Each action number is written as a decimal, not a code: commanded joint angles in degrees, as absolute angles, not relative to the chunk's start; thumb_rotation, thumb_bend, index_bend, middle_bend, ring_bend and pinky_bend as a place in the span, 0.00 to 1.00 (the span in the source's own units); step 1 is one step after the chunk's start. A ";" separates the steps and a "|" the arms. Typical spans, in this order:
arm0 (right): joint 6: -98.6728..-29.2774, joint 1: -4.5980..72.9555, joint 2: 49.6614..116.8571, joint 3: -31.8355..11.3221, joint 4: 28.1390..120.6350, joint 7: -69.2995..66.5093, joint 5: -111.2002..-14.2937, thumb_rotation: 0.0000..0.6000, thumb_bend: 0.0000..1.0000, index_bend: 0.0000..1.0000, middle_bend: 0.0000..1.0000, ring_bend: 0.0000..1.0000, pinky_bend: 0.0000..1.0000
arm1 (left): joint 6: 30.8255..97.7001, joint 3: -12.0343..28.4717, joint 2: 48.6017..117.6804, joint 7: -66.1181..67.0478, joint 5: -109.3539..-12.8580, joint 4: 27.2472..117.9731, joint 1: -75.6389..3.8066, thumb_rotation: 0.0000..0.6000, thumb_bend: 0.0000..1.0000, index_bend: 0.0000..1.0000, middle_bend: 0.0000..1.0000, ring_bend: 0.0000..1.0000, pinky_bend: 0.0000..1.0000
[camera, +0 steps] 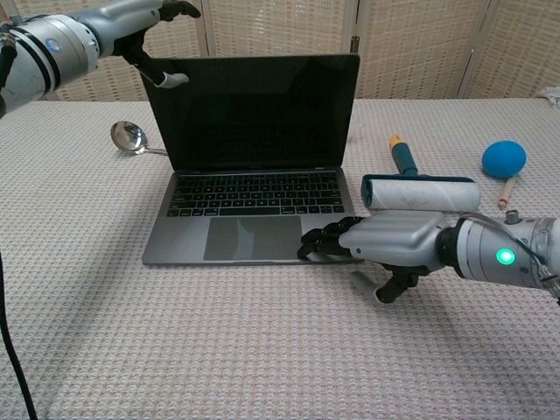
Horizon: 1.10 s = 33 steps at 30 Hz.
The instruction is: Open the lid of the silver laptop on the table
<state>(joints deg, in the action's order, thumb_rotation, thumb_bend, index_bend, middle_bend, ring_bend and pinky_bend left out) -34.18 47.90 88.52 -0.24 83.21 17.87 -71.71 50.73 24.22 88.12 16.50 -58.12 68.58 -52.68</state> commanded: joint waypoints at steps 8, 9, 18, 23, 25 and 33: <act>-34.43 48.45 88.98 0.21 82.82 18.18 -71.01 1.00 0.79 0.00 0.02 0.02 0.00 | 47.12 25.77 88.08 19.72 -48.73 61.85 -56.39 1.00 0.37 0.00 0.02 0.00 0.00; -34.44 48.47 88.99 0.23 82.80 18.22 -71.00 1.00 0.79 0.00 0.02 0.02 0.00 | 47.10 25.75 88.09 19.79 -48.60 61.78 -56.46 1.00 0.37 0.00 0.02 0.00 0.00; -36.29 47.99 88.62 0.63 83.41 18.24 -71.15 1.00 0.79 0.00 0.02 0.03 0.00 | 48.22 25.16 85.29 17.96 -49.11 65.56 -55.81 1.00 0.37 0.00 0.02 0.00 0.00; -41.35 46.02 87.49 0.28 85.10 15.47 -74.65 1.00 0.79 0.00 0.02 0.04 0.00 | 51.28 24.08 82.11 11.76 -53.66 71.31 -52.03 1.00 0.37 0.00 0.02 0.00 0.00; -43.80 45.12 86.39 0.03 86.15 14.72 -75.96 1.00 0.79 0.00 0.03 0.04 0.00 | 53.75 22.81 81.42 10.44 -55.90 72.71 -50.13 1.00 0.37 0.00 0.02 0.00 0.00; -53.98 39.46 77.55 0.10 92.41 13.47 -77.91 1.00 0.79 0.00 0.04 0.06 0.00 | 64.06 16.91 78.05 8.10 -60.93 80.36 -40.36 1.00 0.37 0.00 0.03 0.00 0.00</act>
